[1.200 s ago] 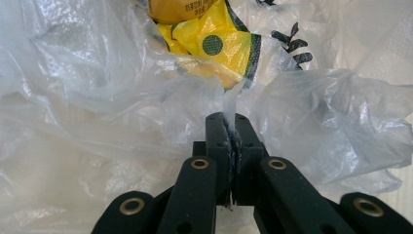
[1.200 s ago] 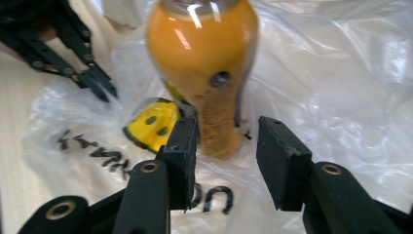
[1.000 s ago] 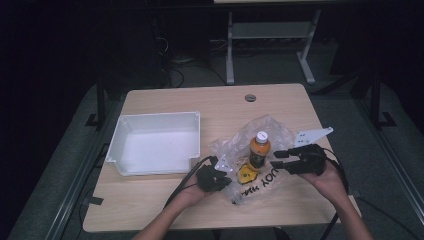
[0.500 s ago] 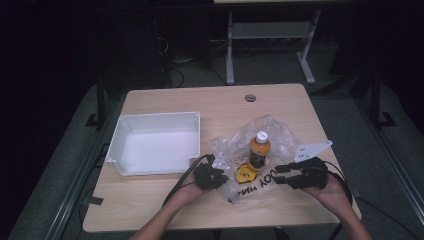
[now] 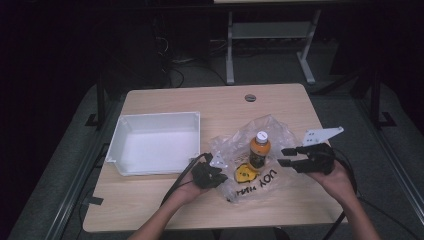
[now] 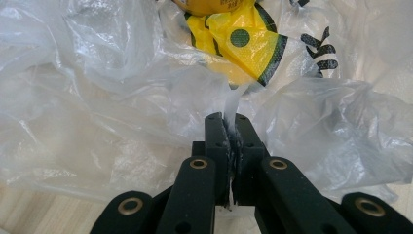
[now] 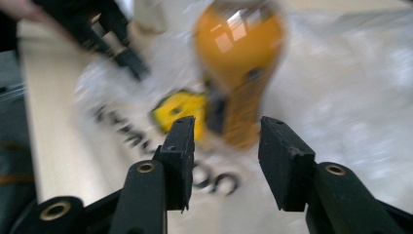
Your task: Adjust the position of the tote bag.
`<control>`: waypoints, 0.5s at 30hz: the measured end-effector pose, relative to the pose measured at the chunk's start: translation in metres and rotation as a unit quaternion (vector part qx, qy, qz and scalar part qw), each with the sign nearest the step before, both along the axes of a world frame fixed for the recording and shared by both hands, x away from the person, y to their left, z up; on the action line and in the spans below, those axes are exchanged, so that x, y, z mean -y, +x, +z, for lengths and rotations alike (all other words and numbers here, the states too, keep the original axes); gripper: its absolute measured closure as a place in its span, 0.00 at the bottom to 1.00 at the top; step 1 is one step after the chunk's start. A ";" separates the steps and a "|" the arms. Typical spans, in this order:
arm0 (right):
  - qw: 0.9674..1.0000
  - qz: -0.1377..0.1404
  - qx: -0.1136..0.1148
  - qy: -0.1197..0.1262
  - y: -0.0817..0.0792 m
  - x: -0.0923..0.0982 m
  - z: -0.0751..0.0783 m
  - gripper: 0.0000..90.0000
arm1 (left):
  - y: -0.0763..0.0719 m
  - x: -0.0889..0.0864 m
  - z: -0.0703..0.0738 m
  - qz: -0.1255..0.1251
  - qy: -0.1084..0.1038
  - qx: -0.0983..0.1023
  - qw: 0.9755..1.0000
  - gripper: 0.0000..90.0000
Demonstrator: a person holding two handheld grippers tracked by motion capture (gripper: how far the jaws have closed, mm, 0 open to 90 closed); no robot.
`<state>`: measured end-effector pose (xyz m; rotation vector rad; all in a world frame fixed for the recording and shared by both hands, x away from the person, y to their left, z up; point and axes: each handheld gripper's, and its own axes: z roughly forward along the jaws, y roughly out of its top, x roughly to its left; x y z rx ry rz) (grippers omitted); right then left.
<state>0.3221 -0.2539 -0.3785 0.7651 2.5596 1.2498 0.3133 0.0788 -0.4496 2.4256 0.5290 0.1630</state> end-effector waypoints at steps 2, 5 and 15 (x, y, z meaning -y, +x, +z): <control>1.000 -0.007 -0.001 0.002 0.010 0.001 0.005 0.60 | 0.000 0.000 0.000 -0.004 0.002 0.004 1.000 0.97; 1.000 -0.020 0.013 -0.001 0.027 0.000 0.013 0.59 | 0.001 0.000 0.000 -0.006 0.003 0.003 1.000 0.97; 0.999 -0.049 0.017 0.016 0.075 -0.002 0.014 0.49 | 0.001 0.001 -0.001 -0.008 0.003 -0.004 1.000 0.97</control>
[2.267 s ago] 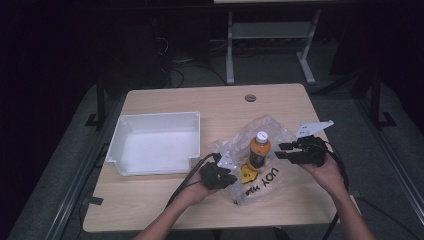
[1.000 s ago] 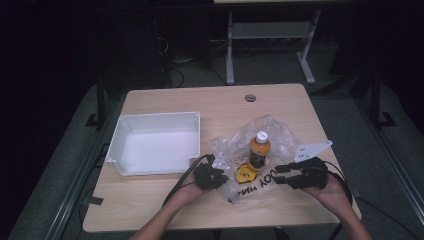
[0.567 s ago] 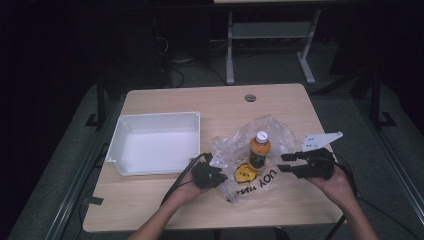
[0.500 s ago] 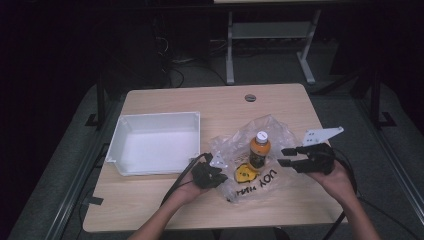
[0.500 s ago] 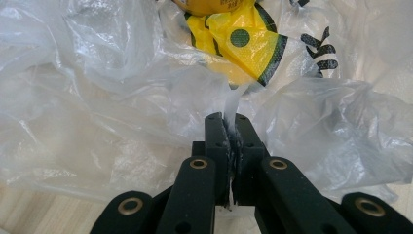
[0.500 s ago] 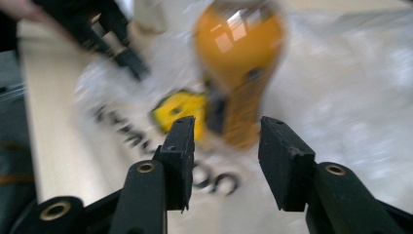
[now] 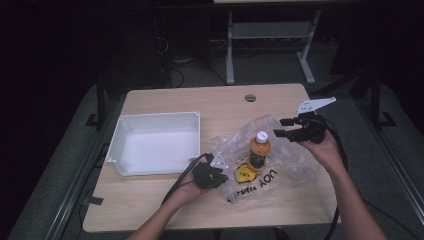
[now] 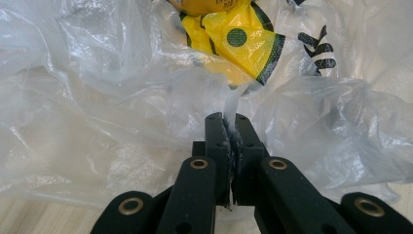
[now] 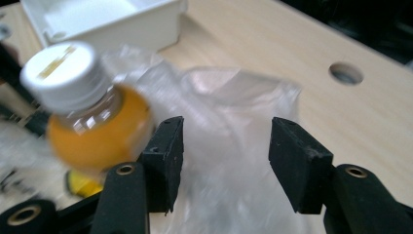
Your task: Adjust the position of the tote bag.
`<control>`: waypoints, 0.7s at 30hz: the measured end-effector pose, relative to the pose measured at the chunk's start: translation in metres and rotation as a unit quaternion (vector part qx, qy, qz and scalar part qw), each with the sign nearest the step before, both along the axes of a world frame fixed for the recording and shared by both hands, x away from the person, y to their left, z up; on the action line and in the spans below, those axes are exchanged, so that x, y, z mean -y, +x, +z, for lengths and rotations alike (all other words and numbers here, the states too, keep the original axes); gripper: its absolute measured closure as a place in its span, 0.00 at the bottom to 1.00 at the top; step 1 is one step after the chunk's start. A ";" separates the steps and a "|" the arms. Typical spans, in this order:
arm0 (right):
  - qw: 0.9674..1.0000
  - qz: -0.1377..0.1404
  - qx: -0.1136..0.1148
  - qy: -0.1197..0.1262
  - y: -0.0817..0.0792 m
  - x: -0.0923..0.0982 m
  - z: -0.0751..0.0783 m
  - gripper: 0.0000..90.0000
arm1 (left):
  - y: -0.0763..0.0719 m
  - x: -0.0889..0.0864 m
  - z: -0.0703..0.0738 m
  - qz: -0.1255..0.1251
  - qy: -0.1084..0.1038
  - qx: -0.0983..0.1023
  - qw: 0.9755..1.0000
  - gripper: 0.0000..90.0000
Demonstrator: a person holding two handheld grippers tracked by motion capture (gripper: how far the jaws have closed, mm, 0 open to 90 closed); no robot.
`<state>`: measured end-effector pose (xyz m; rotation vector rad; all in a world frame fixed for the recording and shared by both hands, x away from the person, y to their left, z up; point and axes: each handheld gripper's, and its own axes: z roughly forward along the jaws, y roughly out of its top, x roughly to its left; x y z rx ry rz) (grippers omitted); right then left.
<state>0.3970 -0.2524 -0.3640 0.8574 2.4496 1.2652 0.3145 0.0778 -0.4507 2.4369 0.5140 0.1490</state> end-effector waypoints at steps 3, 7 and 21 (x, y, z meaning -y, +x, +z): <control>1.000 -0.002 -0.014 -0.001 0.007 -0.002 -0.001 0.45 | 0.001 0.000 0.000 -0.003 0.001 0.003 1.000 0.97; 1.000 0.005 -0.026 0.002 0.020 -0.009 -0.005 0.38 | 0.001 0.000 0.000 -0.002 0.000 0.001 1.000 0.97; 0.996 0.018 -0.083 -0.032 0.042 -0.028 -0.037 0.91 | 0.000 0.000 -0.001 -0.006 0.003 0.001 1.000 0.98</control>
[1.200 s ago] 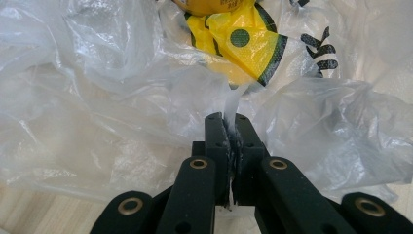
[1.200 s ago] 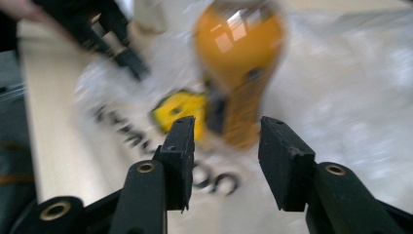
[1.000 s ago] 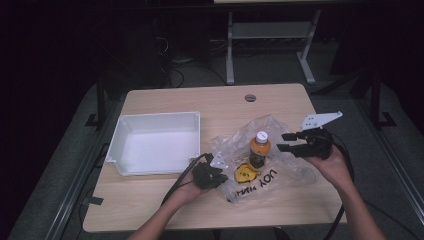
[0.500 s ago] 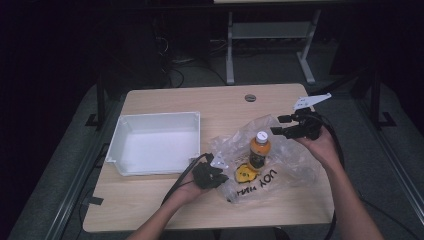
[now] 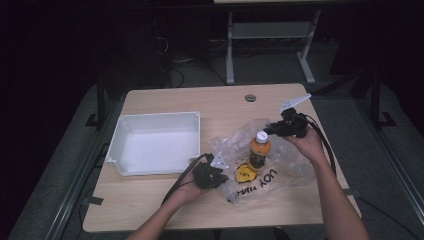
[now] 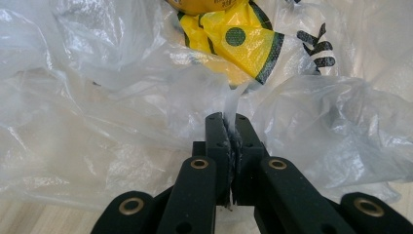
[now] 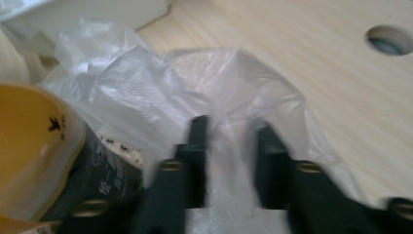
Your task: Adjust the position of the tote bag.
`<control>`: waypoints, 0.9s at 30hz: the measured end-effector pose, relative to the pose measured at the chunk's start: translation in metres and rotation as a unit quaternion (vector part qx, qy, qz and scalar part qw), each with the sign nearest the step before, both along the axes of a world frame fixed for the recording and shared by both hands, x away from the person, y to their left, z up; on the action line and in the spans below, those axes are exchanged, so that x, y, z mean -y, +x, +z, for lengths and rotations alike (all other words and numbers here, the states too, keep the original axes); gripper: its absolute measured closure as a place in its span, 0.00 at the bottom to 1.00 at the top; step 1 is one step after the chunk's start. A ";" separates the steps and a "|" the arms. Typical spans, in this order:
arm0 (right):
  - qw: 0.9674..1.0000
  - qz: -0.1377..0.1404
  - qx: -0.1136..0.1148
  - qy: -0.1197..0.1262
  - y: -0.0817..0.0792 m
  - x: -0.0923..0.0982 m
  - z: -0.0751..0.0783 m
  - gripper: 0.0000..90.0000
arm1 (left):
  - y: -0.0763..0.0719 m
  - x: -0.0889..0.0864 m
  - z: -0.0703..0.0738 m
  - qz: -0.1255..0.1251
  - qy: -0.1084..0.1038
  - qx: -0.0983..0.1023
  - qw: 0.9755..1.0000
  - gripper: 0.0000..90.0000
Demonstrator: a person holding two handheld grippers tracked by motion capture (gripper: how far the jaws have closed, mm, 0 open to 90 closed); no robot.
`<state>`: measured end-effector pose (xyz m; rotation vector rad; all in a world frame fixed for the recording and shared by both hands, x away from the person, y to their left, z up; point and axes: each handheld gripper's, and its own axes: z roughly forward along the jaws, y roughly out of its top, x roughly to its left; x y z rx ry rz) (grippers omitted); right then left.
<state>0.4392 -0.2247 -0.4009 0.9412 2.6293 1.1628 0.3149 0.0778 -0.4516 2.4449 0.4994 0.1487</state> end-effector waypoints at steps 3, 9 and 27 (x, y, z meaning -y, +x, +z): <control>0.999 0.000 -0.020 -0.030 0.001 -0.004 -0.012 0.98 | 0.000 0.000 -0.001 0.000 -0.001 -0.001 1.000 0.98; 0.997 -0.013 -0.038 -0.065 0.004 -0.005 -0.030 0.99 | -0.001 -0.002 -0.001 0.001 -0.003 -0.001 1.000 0.98; 0.995 -0.045 -0.057 -0.072 -0.001 0.004 -0.058 0.99 | -0.003 -0.005 -0.002 0.006 -0.008 0.000 1.000 0.98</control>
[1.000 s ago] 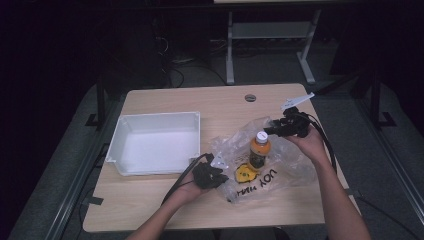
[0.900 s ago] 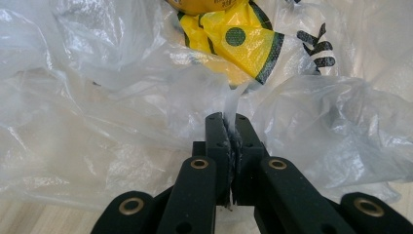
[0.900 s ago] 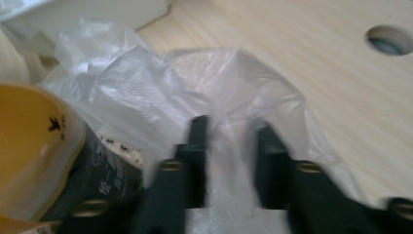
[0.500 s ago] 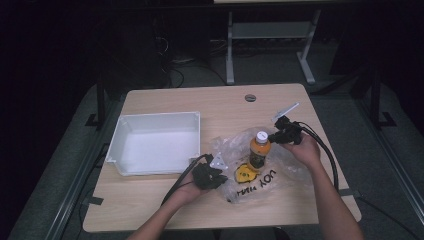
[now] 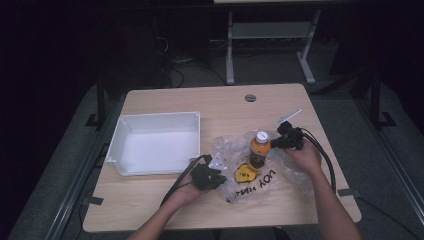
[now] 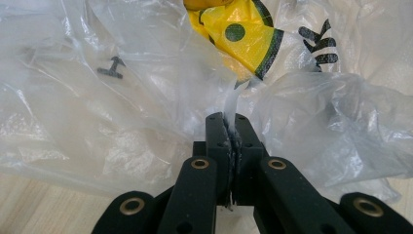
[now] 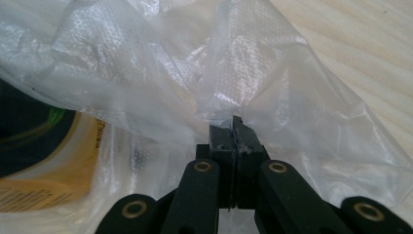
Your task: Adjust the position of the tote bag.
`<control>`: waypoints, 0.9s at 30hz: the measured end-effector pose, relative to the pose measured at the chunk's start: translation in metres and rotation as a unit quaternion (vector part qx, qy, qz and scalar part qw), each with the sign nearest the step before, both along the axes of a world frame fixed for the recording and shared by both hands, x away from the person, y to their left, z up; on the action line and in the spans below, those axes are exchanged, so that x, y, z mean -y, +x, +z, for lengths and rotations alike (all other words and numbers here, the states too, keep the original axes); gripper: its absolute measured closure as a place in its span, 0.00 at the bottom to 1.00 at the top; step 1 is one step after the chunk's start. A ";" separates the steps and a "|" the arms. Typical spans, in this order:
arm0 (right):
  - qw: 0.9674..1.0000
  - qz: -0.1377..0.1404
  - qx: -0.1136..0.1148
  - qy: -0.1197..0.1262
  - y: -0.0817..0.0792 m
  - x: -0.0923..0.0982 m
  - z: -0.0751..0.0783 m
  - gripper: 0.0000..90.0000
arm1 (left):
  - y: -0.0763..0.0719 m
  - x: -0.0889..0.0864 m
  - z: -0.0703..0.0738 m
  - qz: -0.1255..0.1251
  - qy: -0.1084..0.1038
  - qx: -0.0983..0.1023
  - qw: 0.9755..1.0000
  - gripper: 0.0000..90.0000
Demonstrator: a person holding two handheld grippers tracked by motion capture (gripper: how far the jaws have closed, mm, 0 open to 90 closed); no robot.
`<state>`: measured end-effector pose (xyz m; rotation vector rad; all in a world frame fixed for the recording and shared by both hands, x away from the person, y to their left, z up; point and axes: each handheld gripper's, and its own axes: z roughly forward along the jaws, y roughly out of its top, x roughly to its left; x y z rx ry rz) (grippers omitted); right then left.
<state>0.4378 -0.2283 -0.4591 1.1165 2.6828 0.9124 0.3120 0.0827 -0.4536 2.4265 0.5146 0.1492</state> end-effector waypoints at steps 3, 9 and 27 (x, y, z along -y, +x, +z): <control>1.000 -0.007 0.010 0.009 -0.003 0.003 -0.002 0.98 | 0.000 -0.001 0.000 0.003 -0.005 0.002 1.000 0.98; 1.000 -0.016 0.010 0.012 -0.007 0.006 0.002 0.89 | 0.000 -0.004 0.004 0.010 -0.016 0.002 1.000 0.96; 0.996 -0.052 0.057 0.048 -0.039 0.029 0.050 0.62 | -0.005 -0.020 0.026 0.005 -0.042 0.013 0.999 0.83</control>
